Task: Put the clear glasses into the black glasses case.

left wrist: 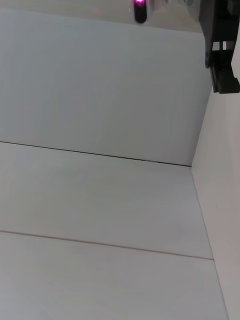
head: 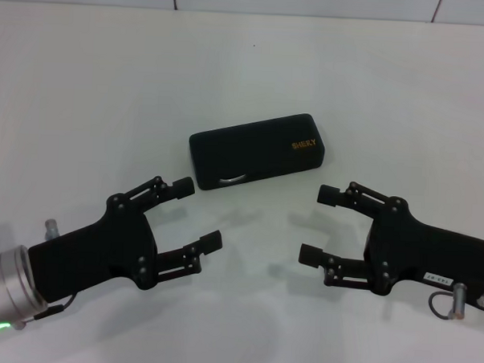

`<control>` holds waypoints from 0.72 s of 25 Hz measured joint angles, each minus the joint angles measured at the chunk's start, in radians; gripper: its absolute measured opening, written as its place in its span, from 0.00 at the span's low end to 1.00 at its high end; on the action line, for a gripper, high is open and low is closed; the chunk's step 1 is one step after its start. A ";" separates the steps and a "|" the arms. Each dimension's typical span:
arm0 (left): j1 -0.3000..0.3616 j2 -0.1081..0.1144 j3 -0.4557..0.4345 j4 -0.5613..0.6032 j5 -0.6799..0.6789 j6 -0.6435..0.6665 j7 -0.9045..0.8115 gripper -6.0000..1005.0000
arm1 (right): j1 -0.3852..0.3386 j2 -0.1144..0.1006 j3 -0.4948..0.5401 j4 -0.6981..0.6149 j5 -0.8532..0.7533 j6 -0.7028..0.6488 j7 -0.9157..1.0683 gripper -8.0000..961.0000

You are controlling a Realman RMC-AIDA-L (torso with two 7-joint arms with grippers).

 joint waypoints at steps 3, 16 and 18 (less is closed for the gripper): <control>0.000 0.000 0.001 0.000 0.000 0.000 0.000 0.86 | 0.001 0.000 0.000 0.000 0.000 0.000 0.000 0.92; 0.000 0.000 0.002 0.000 0.000 0.000 0.000 0.86 | -0.001 0.000 0.000 0.000 0.001 0.000 0.000 0.92; 0.000 0.000 0.002 0.000 0.000 0.000 0.000 0.86 | -0.001 0.000 0.000 0.000 0.000 0.000 0.000 0.92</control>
